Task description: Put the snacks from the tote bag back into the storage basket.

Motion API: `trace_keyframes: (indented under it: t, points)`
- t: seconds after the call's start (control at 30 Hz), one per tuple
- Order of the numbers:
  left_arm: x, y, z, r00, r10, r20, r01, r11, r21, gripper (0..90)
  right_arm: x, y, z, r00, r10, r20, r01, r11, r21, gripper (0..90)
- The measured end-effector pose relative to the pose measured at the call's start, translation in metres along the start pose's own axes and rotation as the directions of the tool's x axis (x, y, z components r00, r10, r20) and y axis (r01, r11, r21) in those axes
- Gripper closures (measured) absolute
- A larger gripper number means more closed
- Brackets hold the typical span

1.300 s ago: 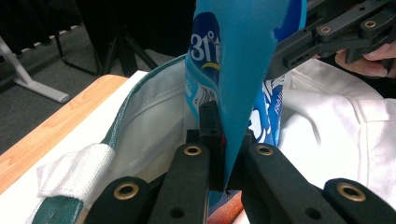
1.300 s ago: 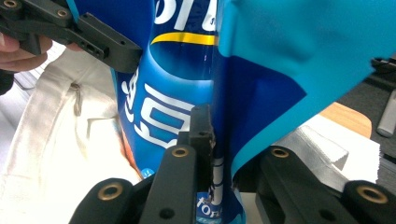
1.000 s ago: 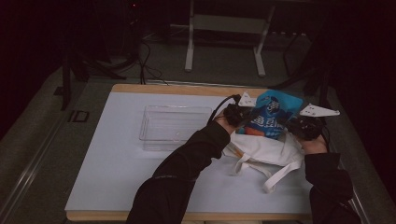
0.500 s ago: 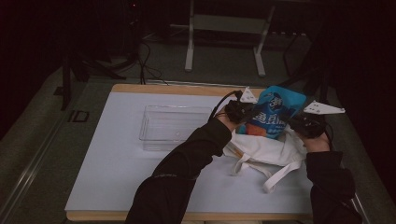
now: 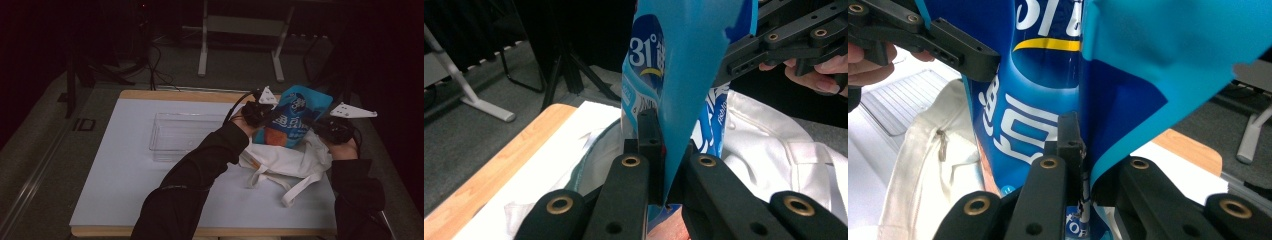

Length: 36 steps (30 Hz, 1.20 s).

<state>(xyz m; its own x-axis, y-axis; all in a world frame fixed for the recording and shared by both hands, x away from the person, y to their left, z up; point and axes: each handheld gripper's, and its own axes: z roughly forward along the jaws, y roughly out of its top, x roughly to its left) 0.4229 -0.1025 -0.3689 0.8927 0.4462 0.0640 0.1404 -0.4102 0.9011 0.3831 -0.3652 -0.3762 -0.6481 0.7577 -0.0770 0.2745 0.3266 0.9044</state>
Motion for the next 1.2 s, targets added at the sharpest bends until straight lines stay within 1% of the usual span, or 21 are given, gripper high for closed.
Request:
trace_keyframes:
  t: [0.1, 0.13, 0.2, 0.37, 0.57, 0.7, 0.77, 1.03, 1.07, 1.13, 1.2]
  points:
    - [0.0, 0.005, -0.004, 1.0, 0.005, -0.005, -0.005, 1.0, -0.002, 90.0, 0.002, 0.006, -0.002, 0.9999, -0.012, 0.004, 0.012, 1.0, -0.006, 86.0]
    - [0.0, 0.006, -0.006, 1.0, 0.003, -0.007, -0.003, 1.0, -0.001, 90.0, 0.003, 0.008, -0.003, 0.9999, -0.011, 0.004, 0.011, 1.0, -0.006, 86.0]
    - [-0.001, 0.009, -0.009, 0.9999, 0.011, -0.009, -0.011, 0.9999, -0.003, 90.0, 0.004, 0.011, -0.004, 0.9999, -0.01, 0.005, 0.011, 1.0, -0.012, 86.0]
    - [-0.001, 0.015, -0.017, 0.9999, 0.009, -0.012, -0.009, 0.9999, -0.005, 90.0, 0.007, 0.019, -0.007, 0.9999, -0.016, 0.005, 0.016, 1.0, -0.021, 86.1]
    - [-0.001, 0.025, -0.03, 0.9991, 0.019, -0.037, -0.02, 0.9998, -0.001, 90.0, 0.012, 0.03, -0.009, 0.9998, -0.018, 0.004, 0.018, 0.999, -0.035, 86.3]
    - [-0.001, 0.03, -0.039, 0.9985, 0.023, -0.049, -0.023, 0.9997, -0.003, 90.0, 0.017, 0.039, -0.009, 0.9994, -0.036, 0.001, 0.036, 0.998, -0.043, 86.9]
    - [-0.001, 0.032, -0.044, 0.9984, 0.024, -0.051, -0.025, 0.9997, -0.002, 90.0, 0.02, 0.042, -0.01, 0.999, -0.044, 0.001, 0.044, 0.998, -0.047, 86.9]
    - [-0.003, 0.034, -0.063, 0.9971, 0.021, -0.073, -0.021, 0.9998, 0.0, 90.0, 0.03, 0.052, -0.009, 0.9988, -0.043, -0.022, 0.042, 0.997, -0.066, 86.9]
    - [-0.004, 0.034, -0.065, 0.9966, 0.024, -0.079, -0.024, 0.9997, 0.001, 90.0, 0.032, 0.053, -0.009, 0.9986, -0.047, -0.024, 0.045, 0.997, -0.067, 86.9]
    - [-0.005, 0.033, -0.071, 0.9967, 0.014, -0.08, -0.014, 0.9999, 0.001, 90.0, 0.036, 0.056, -0.008, 0.9982, -0.052, -0.029, 0.05, 0.996, -0.068, 86.9]
    - [-0.006, 0.032, -0.077, 0.9958, 0.02, -0.09, -0.02, 0.9998, 0.001, 90.0, 0.04, 0.059, -0.008, 0.9979, -0.056, -0.034, 0.053, 0.996, -0.07, 87.0]
